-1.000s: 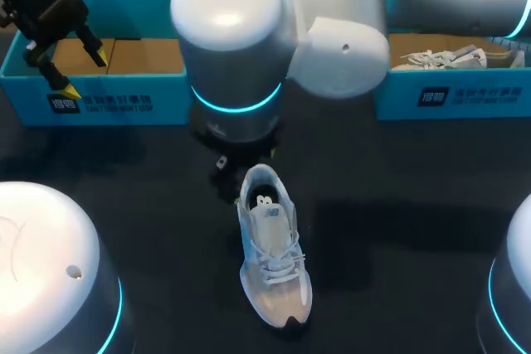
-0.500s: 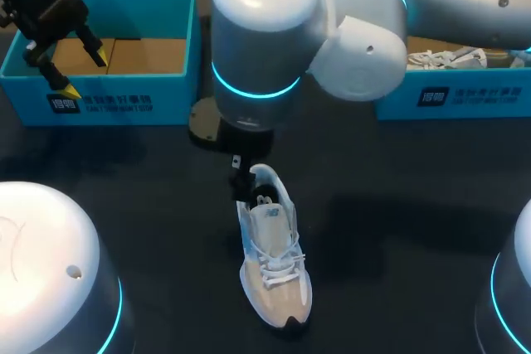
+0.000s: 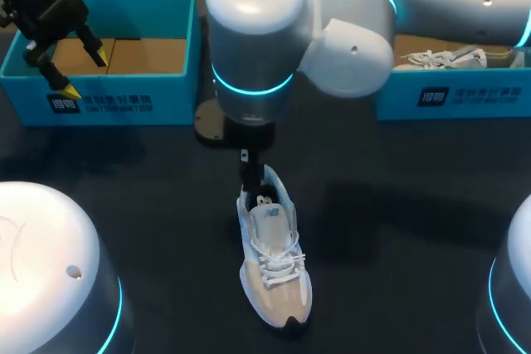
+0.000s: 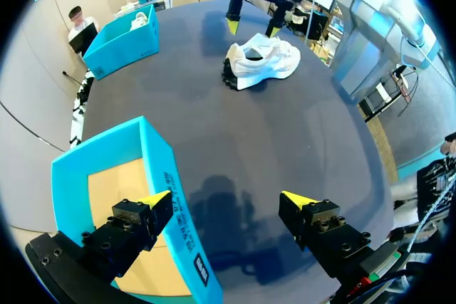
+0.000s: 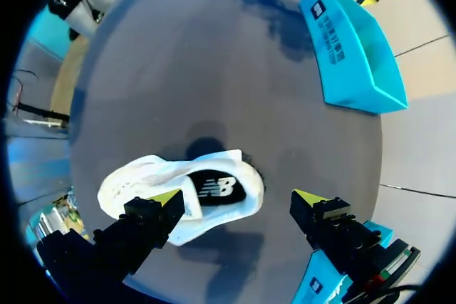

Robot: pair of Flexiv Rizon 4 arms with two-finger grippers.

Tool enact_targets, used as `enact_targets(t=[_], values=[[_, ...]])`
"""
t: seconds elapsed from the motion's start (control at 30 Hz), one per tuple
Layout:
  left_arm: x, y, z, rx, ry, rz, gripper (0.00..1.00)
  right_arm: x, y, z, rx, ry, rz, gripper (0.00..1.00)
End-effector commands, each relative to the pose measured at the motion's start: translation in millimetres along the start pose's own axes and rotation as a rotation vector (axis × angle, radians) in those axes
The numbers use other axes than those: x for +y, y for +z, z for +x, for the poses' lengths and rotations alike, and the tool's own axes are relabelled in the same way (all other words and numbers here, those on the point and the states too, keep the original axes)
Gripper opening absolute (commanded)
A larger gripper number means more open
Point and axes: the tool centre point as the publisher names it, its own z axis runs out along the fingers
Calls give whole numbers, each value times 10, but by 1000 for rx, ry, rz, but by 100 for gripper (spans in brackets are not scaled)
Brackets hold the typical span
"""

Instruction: Take the shoe out of the shoebox, open the shoe tongue, remove and reinsert the insole, then place the shoe into the shoebox

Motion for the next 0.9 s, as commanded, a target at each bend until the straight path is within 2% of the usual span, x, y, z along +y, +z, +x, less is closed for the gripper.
enact_targets(t=[0.03,0.4,0.9], values=[[-3,0,11,-2,1,-3,100,131,220,-86,8,1,22,100],[-3,0,11,-2,1,-3,100,73,532,-166,-8,-26,45,100],[-3,0,11,-2,1,-3,100,-103,606,-226,15,-94,66,100]])
